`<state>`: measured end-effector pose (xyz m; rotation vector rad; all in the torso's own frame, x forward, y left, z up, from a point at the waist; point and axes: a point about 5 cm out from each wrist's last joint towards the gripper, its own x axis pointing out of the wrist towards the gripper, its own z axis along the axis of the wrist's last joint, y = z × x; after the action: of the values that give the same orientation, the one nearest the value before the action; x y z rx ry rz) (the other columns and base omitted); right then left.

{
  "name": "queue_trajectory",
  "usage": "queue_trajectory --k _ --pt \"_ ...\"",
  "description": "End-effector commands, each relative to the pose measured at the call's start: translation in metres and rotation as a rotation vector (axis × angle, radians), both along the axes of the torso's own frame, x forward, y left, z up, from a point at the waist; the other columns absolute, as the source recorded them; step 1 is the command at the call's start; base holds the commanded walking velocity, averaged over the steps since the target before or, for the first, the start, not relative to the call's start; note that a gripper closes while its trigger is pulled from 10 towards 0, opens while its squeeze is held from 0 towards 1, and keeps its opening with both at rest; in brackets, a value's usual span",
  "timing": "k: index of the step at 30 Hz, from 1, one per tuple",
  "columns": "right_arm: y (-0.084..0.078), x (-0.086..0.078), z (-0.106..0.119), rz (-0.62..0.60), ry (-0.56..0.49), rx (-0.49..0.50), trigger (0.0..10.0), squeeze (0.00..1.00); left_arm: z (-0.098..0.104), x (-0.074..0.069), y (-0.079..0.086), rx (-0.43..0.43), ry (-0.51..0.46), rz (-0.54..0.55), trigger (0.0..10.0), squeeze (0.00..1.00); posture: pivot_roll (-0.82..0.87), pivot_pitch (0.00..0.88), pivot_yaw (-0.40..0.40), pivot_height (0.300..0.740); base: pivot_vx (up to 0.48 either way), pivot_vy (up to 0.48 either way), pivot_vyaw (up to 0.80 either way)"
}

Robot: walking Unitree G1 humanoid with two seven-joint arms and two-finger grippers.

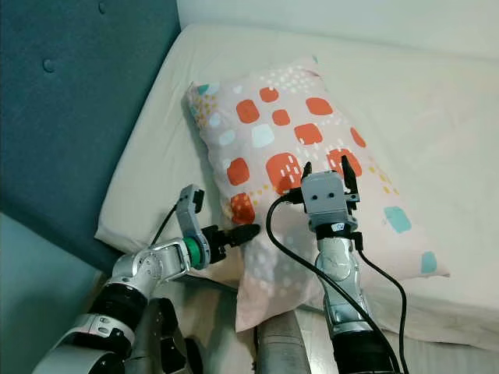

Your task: Clean up the room

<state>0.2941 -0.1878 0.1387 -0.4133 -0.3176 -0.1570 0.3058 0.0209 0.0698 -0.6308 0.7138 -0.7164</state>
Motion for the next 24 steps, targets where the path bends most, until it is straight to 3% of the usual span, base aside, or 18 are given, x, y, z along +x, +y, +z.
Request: queue_trajectory --k 1,2,6,8,9,10,11,13,14,24 --pt "-0.001 -0.004 -0.004 -0.002 0.021 0.009 10.0 0.0 0.038 -0.026 -0.088 -0.193 -0.015 -0.193 10.0 0.44 -0.15 0.173 0.118 0.62 0.0 0.0 0.0" --pt "-0.001 -0.004 -0.004 -0.002 0.022 0.008 10.0 0.0 0.039 -0.028 -0.092 -0.184 -0.02 -0.207 10.0 0.0 -0.15 0.172 0.119 0.62 0.0 0.0 0.0" --pt "-0.001 -0.004 -0.004 -0.004 0.022 0.008 10.0 0.0 0.039 -0.033 -0.1 -0.129 -0.053 -0.228 10.0 0.0 -0.15 0.171 0.12 0.62 0.0 0.0 0.0" --pt "-0.002 -0.003 -0.003 -0.006 0.022 0.009 10.0 0.0 0.033 -0.036 -0.106 -0.035 -0.089 -0.223 10.0 0.0 -0.15 0.169 0.115 0.62 0.0 0.0 0.0" --pt "-0.002 -0.003 -0.003 -0.006 0.022 0.009 10.0 0.0 0.033 -0.036 -0.106 -0.035 -0.089 -0.223 10.0 0.0 -0.15 0.169 0.115 0.62 0.0 0.0 0.0" --pt "-0.002 -0.002 -0.003 -0.006 0.022 0.009 10.0 0.0 0.029 -0.036 -0.107 0.007 -0.091 -0.208 4.7 0.0 -0.15 0.165 0.111 0.62 0.0 0.0 0.0" --pt "-0.002 -0.002 -0.003 -0.005 0.022 0.008 10.0 0.0 0.027 -0.036 -0.106 0.021 -0.086 -0.199 1.4 0.0 -0.14 0.164 0.109 0.62 0.0 0.0 0.0" --pt "-0.002 -0.002 -0.003 -0.005 0.022 0.008 10.0 0.0 0.027 -0.036 -0.106 0.021 -0.086 -0.199 1.4 0.0 -0.14 0.164 0.109 0.62 0.0 0.0 0.0" --pt "-0.002 -0.001 -0.002 -0.005 0.021 0.007 10.0 0.0 0.026 -0.036 -0.105 0.024 -0.078 -0.192 0.0 0.0 -0.14 0.164 0.109 0.62 0.0 0.0 0.0" --pt "-0.003 0.002 -0.002 -0.008 0.024 0.011 10.0 0.0 0.024 -0.032 -0.096 0.018 -0.049 -0.165 0.0 0.0 -0.13 0.152 0.105 0.62 0.0 0.0 0.0"
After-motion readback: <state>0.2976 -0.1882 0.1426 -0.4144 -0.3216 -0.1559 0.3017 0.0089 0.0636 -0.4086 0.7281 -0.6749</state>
